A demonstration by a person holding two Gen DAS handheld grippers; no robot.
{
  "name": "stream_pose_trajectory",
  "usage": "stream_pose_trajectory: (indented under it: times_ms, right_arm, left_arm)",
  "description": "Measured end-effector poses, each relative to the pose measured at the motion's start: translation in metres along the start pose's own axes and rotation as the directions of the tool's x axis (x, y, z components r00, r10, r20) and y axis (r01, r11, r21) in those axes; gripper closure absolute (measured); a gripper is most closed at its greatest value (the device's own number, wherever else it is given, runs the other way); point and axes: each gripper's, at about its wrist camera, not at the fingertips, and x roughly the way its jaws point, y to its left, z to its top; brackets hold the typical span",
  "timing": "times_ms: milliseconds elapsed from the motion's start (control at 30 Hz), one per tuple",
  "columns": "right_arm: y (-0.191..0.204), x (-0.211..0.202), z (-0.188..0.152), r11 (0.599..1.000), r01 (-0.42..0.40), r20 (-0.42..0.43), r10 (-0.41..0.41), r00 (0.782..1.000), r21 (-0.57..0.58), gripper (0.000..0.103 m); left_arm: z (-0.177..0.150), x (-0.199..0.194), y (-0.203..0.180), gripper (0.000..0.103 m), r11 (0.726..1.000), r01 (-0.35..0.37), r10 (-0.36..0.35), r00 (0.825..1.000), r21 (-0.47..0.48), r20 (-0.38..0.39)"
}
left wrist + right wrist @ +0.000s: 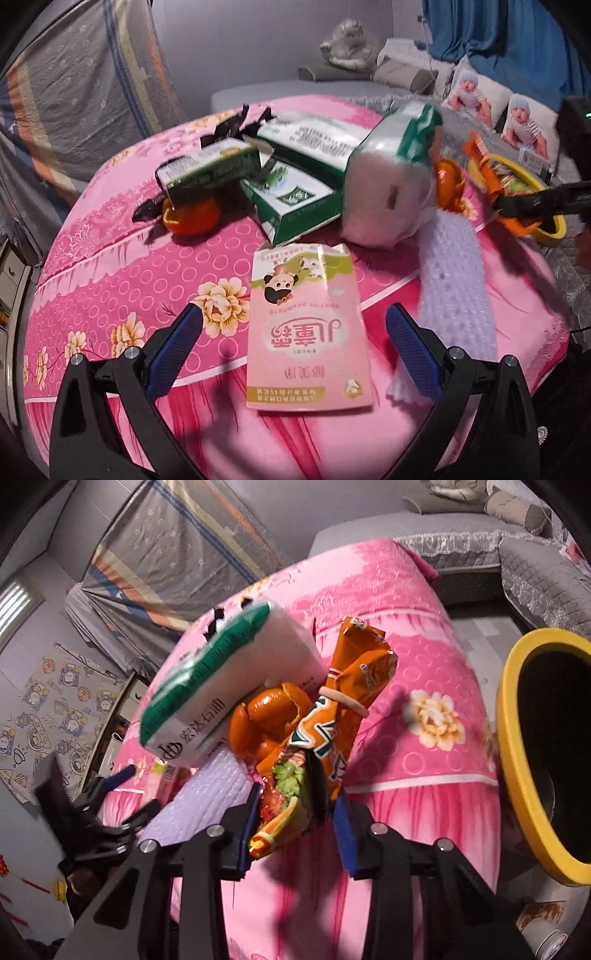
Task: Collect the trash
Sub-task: 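Grasp the orange snack wrapper with the right tool while the left tool grasps the pink milk carton, then carry both items over the yellow bin and open both tools to drop them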
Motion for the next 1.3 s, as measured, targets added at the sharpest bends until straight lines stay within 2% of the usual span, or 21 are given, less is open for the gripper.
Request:
stream_pose_trajectory:
  times_ms: [67, 100, 133, 233, 333, 433, 533, 667, 800, 867, 967, 1100, 1233, 1300]
  right_arm:
    - [-0.001, -0.013, -0.002, 1.0, -0.015, 0.023, 0.015, 1.0, -0.002, 0.069]
    - [-0.001, -0.018, -0.002, 1.0, -0.018, 0.032, 0.018, 0.999, -0.003, 0.069]
    - [0.0, -0.022, -0.003, 1.0, -0.018, 0.041, 0.018, 0.999, -0.002, 0.069]
    - [-0.002, -0.035, -0.005, 1.0, -0.027, 0.067, 0.027, 0.997, -0.006, 0.069]
    - [-0.006, -0.047, -0.007, 1.0, -0.031, 0.096, 0.031, 0.995, -0.003, 0.069]
    - [-0.014, -0.065, -0.008, 1.0, 0.002, 0.142, -0.001, 0.99, -0.002, 0.069]
    - [-0.029, -0.088, -0.003, 0.997, 0.073, 0.218, -0.076, 0.973, 0.022, 0.069]
    - [-0.054, -0.121, 0.0, 0.985, 0.149, 0.305, -0.168, 0.937, 0.084, 0.069]
    - [-0.084, -0.149, -0.001, 0.959, 0.229, 0.363, -0.275, 0.89, 0.164, 0.069]
    - [-0.096, -0.154, -0.003, 0.948, 0.256, 0.37, -0.309, 0.876, 0.187, 0.069]
    - [-0.119, -0.161, -0.006, 0.933, 0.283, 0.356, -0.348, 0.867, 0.222, 0.069]
    - [-0.148, -0.162, -0.008, 0.911, 0.312, 0.332, -0.392, 0.858, 0.27, 0.069]
    - [-0.172, -0.159, -0.015, 0.899, 0.311, 0.304, -0.403, 0.863, 0.307, 0.068]
    - [-0.181, -0.154, -0.018, 0.891, 0.319, 0.286, -0.413, 0.864, 0.322, 0.068]
  left_arm:
    - [0.001, 0.007, 0.002, 0.009, 1.0, -0.003, 0.003, 1.0, -0.012, -0.027]
    - [0.001, 0.01, 0.004, 0.018, 1.0, -0.004, 0.004, 0.999, -0.025, -0.036]
    - [0.001, 0.012, 0.007, 0.041, 0.999, 0.013, -0.015, 0.999, -0.047, -0.05]
    - [-0.001, 0.01, 0.019, 0.044, 0.99, 0.045, -0.053, 0.997, -0.133, -0.056]
    - [-0.003, -0.006, 0.024, 0.044, 0.988, 0.029, -0.033, 0.999, -0.155, -0.019]
    - [0.001, -0.036, 0.025, 0.044, 0.985, 0.052, -0.04, 0.996, -0.166, 0.078]
    - [0.017, -0.069, 0.011, 0.044, 0.986, 0.091, -0.062, 0.978, -0.137, 0.2]
    - [0.059, -0.086, -0.029, 0.044, 0.988, 0.149, -0.132, 0.945, -0.036, 0.3]
    - [0.106, -0.073, -0.085, 0.043, 0.974, 0.218, -0.228, 0.923, 0.067, 0.309]
    - [0.13, -0.059, -0.121, 0.043, 0.956, 0.268, -0.291, 0.912, 0.118, 0.29]
    - [0.153, -0.039, -0.165, 0.043, 0.924, 0.351, -0.38, 0.892, 0.155, 0.245]
    - [0.178, -0.007, -0.228, 0.043, 0.895, 0.397, -0.434, 0.881, 0.203, 0.187]
    - [0.19, 0.022, -0.27, 0.043, 0.882, 0.426, -0.456, 0.878, 0.202, 0.142]
    - [0.193, 0.039, -0.284, 0.043, 0.887, 0.416, -0.443, 0.888, 0.2, 0.12]
